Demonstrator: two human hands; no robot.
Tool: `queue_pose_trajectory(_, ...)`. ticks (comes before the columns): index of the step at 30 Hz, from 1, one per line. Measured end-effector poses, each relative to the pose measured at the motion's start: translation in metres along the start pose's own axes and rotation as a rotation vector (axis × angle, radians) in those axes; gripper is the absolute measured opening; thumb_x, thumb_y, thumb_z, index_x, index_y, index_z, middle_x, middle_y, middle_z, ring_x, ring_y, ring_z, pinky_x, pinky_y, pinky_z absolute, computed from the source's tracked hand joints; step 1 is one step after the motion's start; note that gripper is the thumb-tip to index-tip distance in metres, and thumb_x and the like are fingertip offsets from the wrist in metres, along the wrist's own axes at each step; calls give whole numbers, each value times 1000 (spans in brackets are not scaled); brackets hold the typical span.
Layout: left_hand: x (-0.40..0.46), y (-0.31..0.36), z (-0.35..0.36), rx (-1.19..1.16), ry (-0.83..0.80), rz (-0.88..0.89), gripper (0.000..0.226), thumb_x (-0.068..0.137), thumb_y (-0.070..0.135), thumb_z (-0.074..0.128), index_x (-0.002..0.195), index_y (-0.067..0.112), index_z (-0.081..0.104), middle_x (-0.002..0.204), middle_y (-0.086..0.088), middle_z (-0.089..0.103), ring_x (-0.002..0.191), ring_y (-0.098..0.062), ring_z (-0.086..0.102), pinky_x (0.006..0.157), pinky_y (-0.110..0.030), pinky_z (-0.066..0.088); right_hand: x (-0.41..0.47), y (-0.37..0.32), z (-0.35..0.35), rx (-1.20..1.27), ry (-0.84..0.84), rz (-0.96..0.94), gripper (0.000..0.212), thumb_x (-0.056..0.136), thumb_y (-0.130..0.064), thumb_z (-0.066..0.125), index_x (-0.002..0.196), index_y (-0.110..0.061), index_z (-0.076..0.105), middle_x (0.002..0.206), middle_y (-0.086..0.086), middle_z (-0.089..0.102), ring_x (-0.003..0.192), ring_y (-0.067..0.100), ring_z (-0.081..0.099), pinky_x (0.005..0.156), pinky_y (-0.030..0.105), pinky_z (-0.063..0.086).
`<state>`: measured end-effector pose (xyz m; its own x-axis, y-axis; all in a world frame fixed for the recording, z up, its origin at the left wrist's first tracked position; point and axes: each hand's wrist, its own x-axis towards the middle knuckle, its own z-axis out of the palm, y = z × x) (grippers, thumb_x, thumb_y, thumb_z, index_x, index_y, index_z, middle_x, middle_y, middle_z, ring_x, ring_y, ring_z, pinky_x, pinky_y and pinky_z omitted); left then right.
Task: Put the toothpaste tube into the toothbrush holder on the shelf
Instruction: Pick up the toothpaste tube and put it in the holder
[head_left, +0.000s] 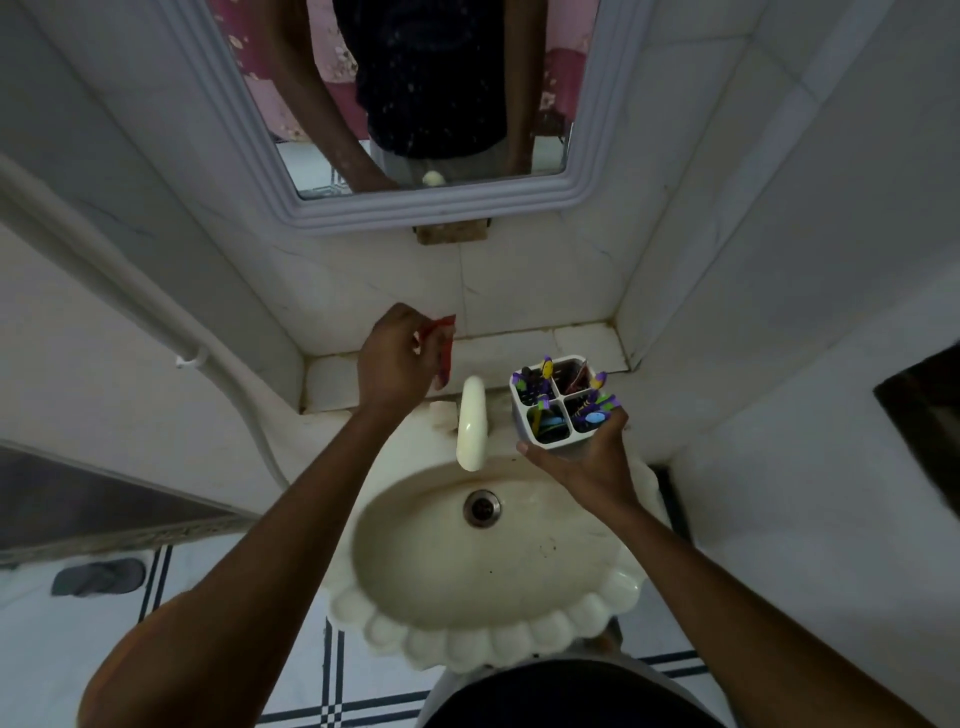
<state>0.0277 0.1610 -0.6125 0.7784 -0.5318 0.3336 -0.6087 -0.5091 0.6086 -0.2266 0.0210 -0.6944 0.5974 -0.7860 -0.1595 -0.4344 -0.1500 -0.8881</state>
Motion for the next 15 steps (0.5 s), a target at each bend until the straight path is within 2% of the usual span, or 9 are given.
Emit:
queue_pose_trajectory(3, -4, 44, -25, -90, 84, 96, 32, 105, 41, 67, 92, 13, 72, 90, 6, 57, 75, -8, 50, 63, -16, 39, 0, 1, -1, 8, -12, -10, 116, 51, -71, 107, 133, -37, 31, 140, -13, 60, 128, 11, 66, 109, 43, 60)
queue_pose_trajectory(8, -18, 117, -58, -135, 138, 258, 29, 111, 35, 58, 101, 13, 73, 94, 7, 61, 76, -7, 50, 66, -18, 40, 2, 5, -2, 30, -40, -18, 128, 51, -63, 109, 147, -29, 31, 146, -7, 53, 132, 13, 62, 109, 30, 57)
queue_pose_trajectory(11, -30, 137, -55, -138, 64, 283, 24, 111, 32, 58, 111, 14, 73, 99, 5, 70, 78, -8, 57, 67, -22, 47, 3, 7, -3, 36, -39, -13, 134, 47, -69, 108, 149, -33, 29, 149, -7, 51, 133, 14, 63, 111, 37, 60)
queue_pose_trajectory(15, -44, 144, -38, -154, -47, 256, 25, 110, 32, 60, 113, 13, 75, 100, 3, 76, 77, -12, 68, 68, -32, 58, 8, 12, -6, 27, -54, -9, 132, 45, -74, 106, 147, -40, 29, 146, -8, 54, 129, 14, 68, 105, 41, 64)
